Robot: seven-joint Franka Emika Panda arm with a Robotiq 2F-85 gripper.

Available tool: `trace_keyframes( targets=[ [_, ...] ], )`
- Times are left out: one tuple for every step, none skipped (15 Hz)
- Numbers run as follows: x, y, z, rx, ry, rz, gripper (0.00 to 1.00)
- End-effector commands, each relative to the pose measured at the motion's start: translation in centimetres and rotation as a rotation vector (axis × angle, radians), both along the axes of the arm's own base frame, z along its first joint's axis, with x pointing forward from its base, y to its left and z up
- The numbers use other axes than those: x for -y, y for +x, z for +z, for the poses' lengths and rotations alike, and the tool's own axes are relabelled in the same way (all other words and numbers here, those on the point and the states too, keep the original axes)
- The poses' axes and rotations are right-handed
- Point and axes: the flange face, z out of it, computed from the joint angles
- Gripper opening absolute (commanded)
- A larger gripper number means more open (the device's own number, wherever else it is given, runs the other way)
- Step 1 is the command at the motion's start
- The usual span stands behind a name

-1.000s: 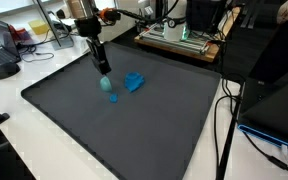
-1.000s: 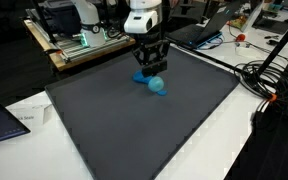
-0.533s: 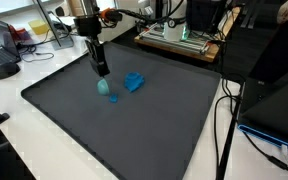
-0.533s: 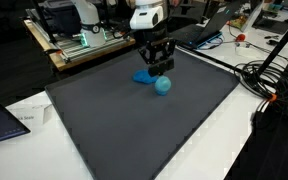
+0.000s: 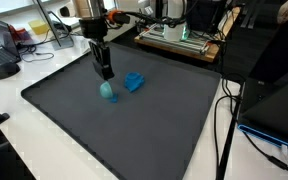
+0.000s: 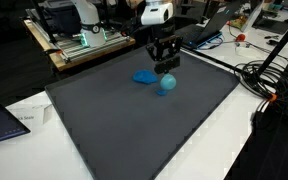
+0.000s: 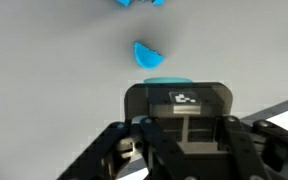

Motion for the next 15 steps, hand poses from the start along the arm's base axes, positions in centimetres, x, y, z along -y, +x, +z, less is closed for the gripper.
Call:
trace_keyframes(
  targets=[
    [-1.5,-0.9,0.2,0.024,-0.087,0.035,0.21],
    [-2.0,-1.0,0.1,0.028,-0.111,0.057,0.21],
    [-2.5,-1.2,0.1,0.034,-0.135,0.082,0.21],
    [-3.0,-1.5,-0.1,0.033,-0.153,0.109,0.21],
    [-3.4,-1.7,-0.3,0.032,-0.177,0.136,0.21],
    [-3.7,-2.0,-0.6,0.028,-0.195,0.162,0.21],
    [-4.1,-2.2,-0.7,0.029,-0.217,0.193,0.21],
    [-4.5,-2.5,-0.9,0.035,-0.242,0.224,0.21],
    [-4.9,-2.9,-1.1,0.038,-0.263,0.268,0.21],
    [-5.3,-3.1,-1.3,0.048,-0.289,0.303,0.21],
    [-5.8,-3.4,-1.4,0.054,-0.311,0.353,0.21],
    [-6.1,-3.8,-1.6,0.058,-0.329,0.393,0.21],
    [-6.4,-4.1,-1.7,0.059,-0.343,0.426,0.21],
    [-6.8,-4.5,-1.9,0.055,-0.353,0.466,0.21],
    [-7.0,-4.9,-2.0,0.053,-0.361,0.505,0.21]
  ],
)
